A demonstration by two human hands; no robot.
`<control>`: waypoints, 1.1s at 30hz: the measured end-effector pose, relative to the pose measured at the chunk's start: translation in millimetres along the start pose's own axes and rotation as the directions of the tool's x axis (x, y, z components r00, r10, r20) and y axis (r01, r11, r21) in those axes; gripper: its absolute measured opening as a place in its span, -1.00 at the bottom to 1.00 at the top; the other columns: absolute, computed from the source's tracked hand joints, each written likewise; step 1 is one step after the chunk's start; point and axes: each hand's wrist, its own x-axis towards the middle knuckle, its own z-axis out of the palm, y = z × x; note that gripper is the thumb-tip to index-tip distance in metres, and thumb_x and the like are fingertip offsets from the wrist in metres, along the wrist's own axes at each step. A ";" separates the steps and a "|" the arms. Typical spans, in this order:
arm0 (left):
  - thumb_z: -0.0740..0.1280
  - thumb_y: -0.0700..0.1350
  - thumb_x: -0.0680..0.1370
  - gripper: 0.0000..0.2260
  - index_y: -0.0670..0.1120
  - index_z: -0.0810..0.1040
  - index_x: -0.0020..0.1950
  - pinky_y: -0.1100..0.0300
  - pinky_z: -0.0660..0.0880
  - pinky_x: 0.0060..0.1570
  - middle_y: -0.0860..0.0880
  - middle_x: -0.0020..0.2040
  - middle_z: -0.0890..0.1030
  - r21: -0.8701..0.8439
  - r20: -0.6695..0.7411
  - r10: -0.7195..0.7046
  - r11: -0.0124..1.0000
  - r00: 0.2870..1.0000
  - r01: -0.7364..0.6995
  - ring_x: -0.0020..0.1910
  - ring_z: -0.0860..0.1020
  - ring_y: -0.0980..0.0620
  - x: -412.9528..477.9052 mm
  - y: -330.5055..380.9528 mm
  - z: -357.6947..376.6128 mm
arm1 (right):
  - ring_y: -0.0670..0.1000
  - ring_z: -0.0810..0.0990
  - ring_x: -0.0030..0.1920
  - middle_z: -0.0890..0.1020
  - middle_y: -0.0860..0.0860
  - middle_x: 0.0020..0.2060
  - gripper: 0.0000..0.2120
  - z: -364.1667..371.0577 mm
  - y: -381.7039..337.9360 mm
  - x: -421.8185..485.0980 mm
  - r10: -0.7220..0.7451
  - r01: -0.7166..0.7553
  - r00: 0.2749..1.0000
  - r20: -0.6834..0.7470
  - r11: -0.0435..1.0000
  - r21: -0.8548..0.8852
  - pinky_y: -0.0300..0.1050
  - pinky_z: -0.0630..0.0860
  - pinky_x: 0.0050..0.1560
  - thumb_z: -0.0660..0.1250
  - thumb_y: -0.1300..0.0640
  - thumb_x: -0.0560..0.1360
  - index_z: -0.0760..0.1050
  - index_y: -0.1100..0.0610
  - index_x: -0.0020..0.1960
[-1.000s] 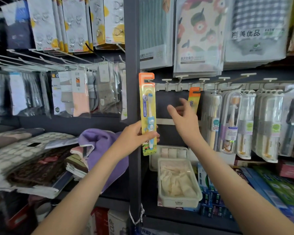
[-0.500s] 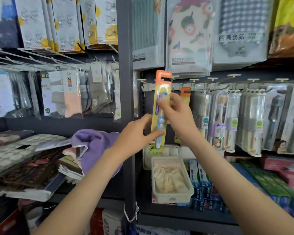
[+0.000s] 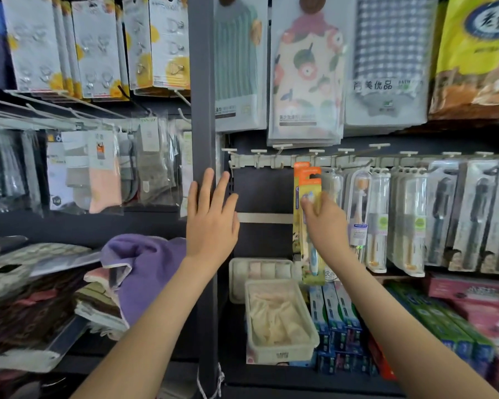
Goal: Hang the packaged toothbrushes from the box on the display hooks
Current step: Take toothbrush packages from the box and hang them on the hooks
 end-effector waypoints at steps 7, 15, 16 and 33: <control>0.38 -0.23 0.43 -0.82 -0.17 0.62 0.02 -0.15 0.01 0.45 -0.20 0.34 0.49 0.001 -0.046 0.001 1.000 0.999 -0.001 0.46 0.16 -0.25 -0.3 0.0 1.9 | 0.18 0.58 -0.03 0.59 0.18 0.02 -0.59 13.8 7.7 11.0 -0.050 0.048 0.999 -0.008 0.985 -0.166 -0.07 0.40 -0.19 0.14 -0.04 0.63 0.34 0.23 0.33; 0.37 -0.23 0.44 -0.86 -0.17 0.61 -0.01 -0.14 -0.02 0.47 -0.17 0.30 0.52 0.001 -0.069 -0.006 1.000 0.998 0.006 0.46 0.16 -0.24 -1.4 -1.5 3.6 | 0.15 0.52 -0.13 0.58 0.21 -0.03 -0.70 27.0 -3.2 24.6 0.036 -0.045 0.998 -0.059 0.987 -0.155 -0.07 0.35 -0.20 0.11 0.02 0.65 0.39 0.28 0.12; 0.38 -0.23 0.44 -0.86 -0.17 0.61 -0.02 -0.14 -0.02 0.47 -0.17 0.29 0.53 0.001 -0.074 -0.006 1.000 0.997 0.006 0.46 0.16 -0.24 -1.6 -1.6 4.2 | 0.18 0.54 -0.09 0.58 0.23 -0.01 -0.69 28.5 -2.7 27.1 0.056 -0.064 0.997 -0.058 0.986 -0.155 -0.06 0.36 -0.19 0.11 0.03 0.65 0.39 0.29 0.13; 0.35 -0.26 0.47 -0.90 -0.18 0.59 -0.03 -0.12 -0.03 0.46 -0.17 0.19 0.58 -0.004 -0.050 -0.019 1.000 0.999 0.019 0.45 0.18 -0.22 -2.8 -2.5 6.1 | 0.23 0.44 0.29 0.39 0.24 0.35 -0.35 59.2 10.3 14.5 0.217 -0.217 0.976 -0.015 0.961 -0.170 0.12 0.44 0.18 0.14 0.10 0.63 -0.12 0.27 0.55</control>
